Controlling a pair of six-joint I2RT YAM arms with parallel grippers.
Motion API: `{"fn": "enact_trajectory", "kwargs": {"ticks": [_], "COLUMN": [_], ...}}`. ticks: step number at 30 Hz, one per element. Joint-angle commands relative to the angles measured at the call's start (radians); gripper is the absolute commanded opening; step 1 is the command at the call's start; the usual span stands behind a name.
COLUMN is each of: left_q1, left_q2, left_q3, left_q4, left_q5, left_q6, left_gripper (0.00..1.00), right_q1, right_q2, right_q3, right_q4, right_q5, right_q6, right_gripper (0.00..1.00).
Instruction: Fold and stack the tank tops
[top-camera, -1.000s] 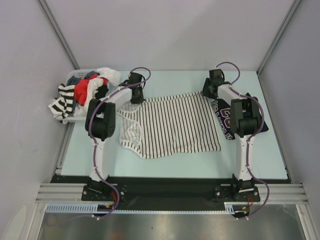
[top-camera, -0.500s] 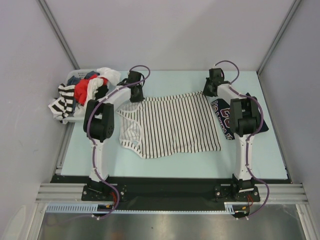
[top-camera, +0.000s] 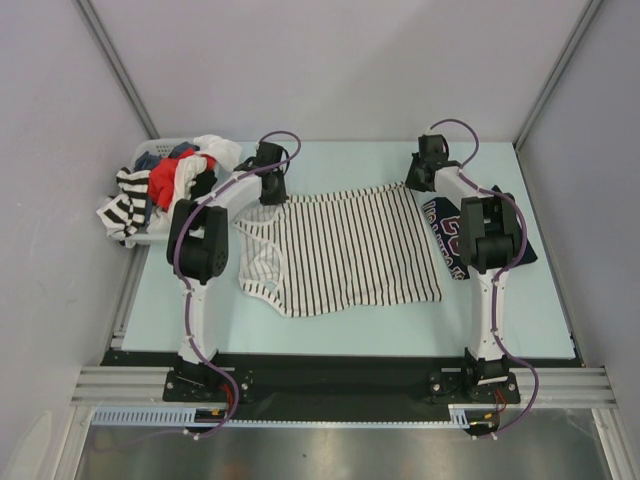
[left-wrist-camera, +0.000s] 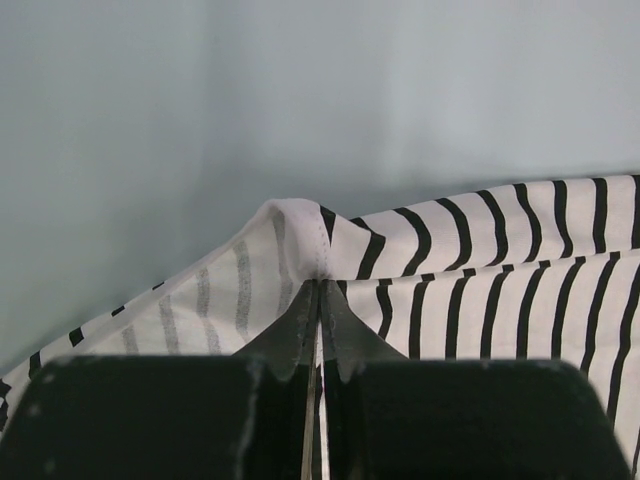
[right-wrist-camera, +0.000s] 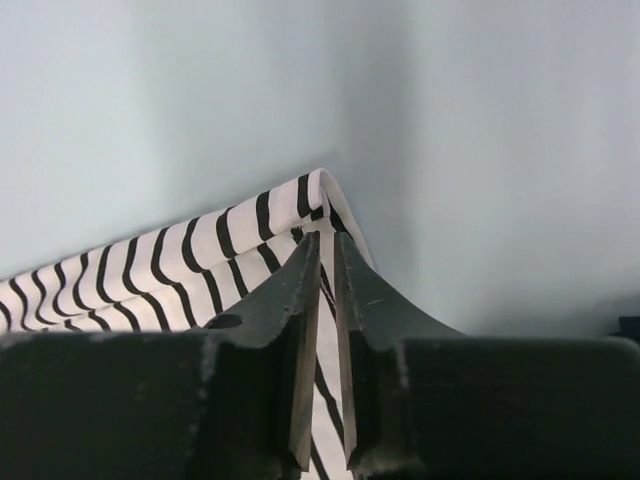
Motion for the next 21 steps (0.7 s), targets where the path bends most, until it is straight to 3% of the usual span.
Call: {"fn": "enact_trajectory", "kwargs": {"ticks": [1, 2, 8, 16, 21], "left_q1": [0.009, 0.009, 0.008, 0.008, 0.008], "left_q2": [-0.044, -0.041, -0.025, -0.025, -0.033], "left_q3": [0.033, 0.038, 0.039, 0.036, 0.036], "left_q4": [-0.016, -0.022, -0.027, -0.024, -0.027], "left_q5": [-0.023, -0.023, -0.022, -0.025, -0.026], "left_q6": [0.017, 0.016, 0.012, 0.016, 0.017], "left_gripper": [0.07, 0.08, 0.12, 0.11, 0.11], "right_q1": [0.002, 0.003, -0.001, 0.001, 0.003], "right_q2": [0.000, 0.002, 0.025, 0.046, 0.040], "right_q3": [0.038, 0.038, 0.038, 0.037, 0.032], "right_q4": [0.020, 0.020, 0.020, 0.021, 0.026], "right_q5": [-0.013, -0.013, -0.008, -0.002, 0.015], "right_q6": [-0.014, -0.016, -0.014, -0.016, -0.014], "right_gripper": [0.17, 0.22, 0.29, 0.29, 0.08]}}
